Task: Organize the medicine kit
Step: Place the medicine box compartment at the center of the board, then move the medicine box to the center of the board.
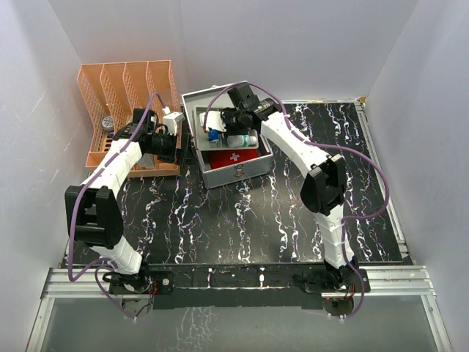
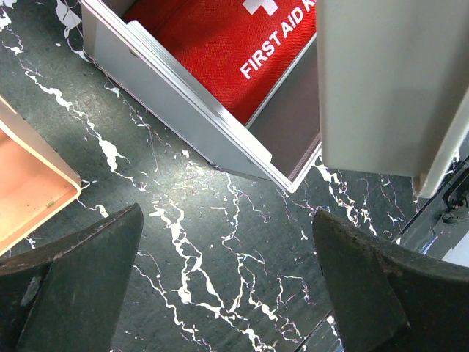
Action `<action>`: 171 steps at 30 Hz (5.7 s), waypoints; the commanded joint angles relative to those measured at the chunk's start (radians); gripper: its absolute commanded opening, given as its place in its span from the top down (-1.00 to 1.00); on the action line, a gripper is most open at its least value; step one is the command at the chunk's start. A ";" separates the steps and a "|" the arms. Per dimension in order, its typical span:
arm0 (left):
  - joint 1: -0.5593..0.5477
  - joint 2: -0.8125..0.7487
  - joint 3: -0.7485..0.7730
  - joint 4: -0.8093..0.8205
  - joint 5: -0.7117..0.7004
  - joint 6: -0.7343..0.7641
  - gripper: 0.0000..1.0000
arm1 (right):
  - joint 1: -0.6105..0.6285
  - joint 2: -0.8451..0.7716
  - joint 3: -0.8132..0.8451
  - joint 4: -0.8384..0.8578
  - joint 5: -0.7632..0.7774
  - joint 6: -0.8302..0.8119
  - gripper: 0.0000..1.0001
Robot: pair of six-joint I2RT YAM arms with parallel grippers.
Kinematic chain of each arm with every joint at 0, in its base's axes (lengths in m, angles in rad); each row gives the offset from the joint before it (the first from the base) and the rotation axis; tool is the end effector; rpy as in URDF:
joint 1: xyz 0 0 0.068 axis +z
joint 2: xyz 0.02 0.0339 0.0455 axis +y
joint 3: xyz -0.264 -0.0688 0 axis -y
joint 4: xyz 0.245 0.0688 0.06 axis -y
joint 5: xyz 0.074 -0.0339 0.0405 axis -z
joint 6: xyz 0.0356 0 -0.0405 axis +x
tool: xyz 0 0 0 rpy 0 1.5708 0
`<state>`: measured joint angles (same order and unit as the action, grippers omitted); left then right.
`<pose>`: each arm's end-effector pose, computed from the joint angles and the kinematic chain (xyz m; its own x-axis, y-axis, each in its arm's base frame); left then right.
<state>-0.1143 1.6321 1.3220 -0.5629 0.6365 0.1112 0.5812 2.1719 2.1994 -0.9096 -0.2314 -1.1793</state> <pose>0.3490 -0.0614 0.2807 -0.7043 0.1707 -0.6891 0.5527 0.7410 -0.3813 0.3981 0.2712 0.3141 0.3603 -0.8398 -0.4062 -0.8469 -0.1119 -0.5199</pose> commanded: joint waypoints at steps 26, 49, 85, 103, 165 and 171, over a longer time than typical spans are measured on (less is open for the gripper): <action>0.005 -0.011 0.015 -0.021 0.037 0.006 -0.97 | -0.146 -0.172 -0.057 0.034 0.193 0.044 1.00; 0.005 0.041 0.061 -0.076 0.024 -0.001 -0.97 | -0.331 -0.451 -0.527 0.102 0.402 0.413 1.00; 0.005 0.137 0.253 -0.186 0.018 -0.002 -0.97 | -0.445 -0.292 -0.697 -0.082 0.350 1.063 1.00; 0.005 0.118 0.244 -0.199 0.014 -0.006 -0.97 | -0.450 -0.242 -0.710 -0.076 0.316 1.191 0.67; -0.190 0.411 0.391 -0.254 -0.339 -0.370 1.00 | -0.452 -0.771 -0.703 -0.029 0.472 1.538 -0.27; -0.190 0.351 0.300 -0.269 -0.351 -0.371 1.00 | -0.451 -0.777 -0.743 -0.044 0.466 1.552 -0.36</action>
<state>-0.2947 2.0212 1.7126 -0.7151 0.1951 -0.2489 0.1345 1.4368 1.4704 -0.9726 0.2184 0.3504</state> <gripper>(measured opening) 0.193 0.657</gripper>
